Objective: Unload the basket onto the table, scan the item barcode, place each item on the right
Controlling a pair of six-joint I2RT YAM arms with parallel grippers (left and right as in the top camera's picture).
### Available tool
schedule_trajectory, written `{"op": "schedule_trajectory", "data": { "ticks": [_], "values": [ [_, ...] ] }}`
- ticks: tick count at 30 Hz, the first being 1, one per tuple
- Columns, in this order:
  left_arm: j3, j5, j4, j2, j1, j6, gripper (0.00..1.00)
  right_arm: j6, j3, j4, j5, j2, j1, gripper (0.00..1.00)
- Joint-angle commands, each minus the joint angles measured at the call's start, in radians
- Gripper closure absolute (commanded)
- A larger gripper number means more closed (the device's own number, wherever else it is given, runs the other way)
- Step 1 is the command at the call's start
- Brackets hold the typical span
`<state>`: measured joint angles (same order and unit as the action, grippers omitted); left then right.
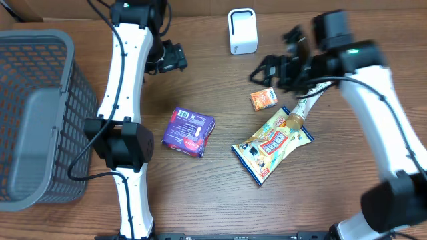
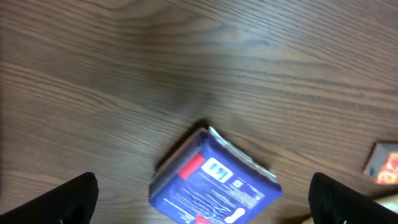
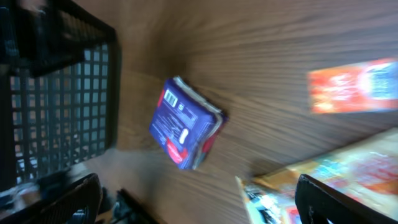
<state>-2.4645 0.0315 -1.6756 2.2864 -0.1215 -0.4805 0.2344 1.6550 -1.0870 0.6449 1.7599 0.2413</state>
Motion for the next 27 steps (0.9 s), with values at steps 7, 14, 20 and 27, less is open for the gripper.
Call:
{"op": "schedule_trajectory", "data": {
  "ticks": [7,14,20,27],
  "values": [
    [-0.011,0.027,0.004,-0.01,0.058,-0.085,0.0,0.265,-0.152,0.244,0.053,0.111,0.182,0.01],
    [-0.011,0.027,-0.003,-0.01,0.064,-0.084,0.0,0.414,-0.253,0.356,-0.107,0.125,0.301,0.15],
    [-0.011,0.027,-0.004,-0.01,0.063,-0.084,0.0,0.476,-0.333,0.499,-0.13,0.149,0.371,0.17],
    [-0.011,0.027,-0.014,-0.01,0.063,-0.08,0.0,0.534,-0.359,0.566,-0.129,0.217,0.421,0.23]
  ]
}}
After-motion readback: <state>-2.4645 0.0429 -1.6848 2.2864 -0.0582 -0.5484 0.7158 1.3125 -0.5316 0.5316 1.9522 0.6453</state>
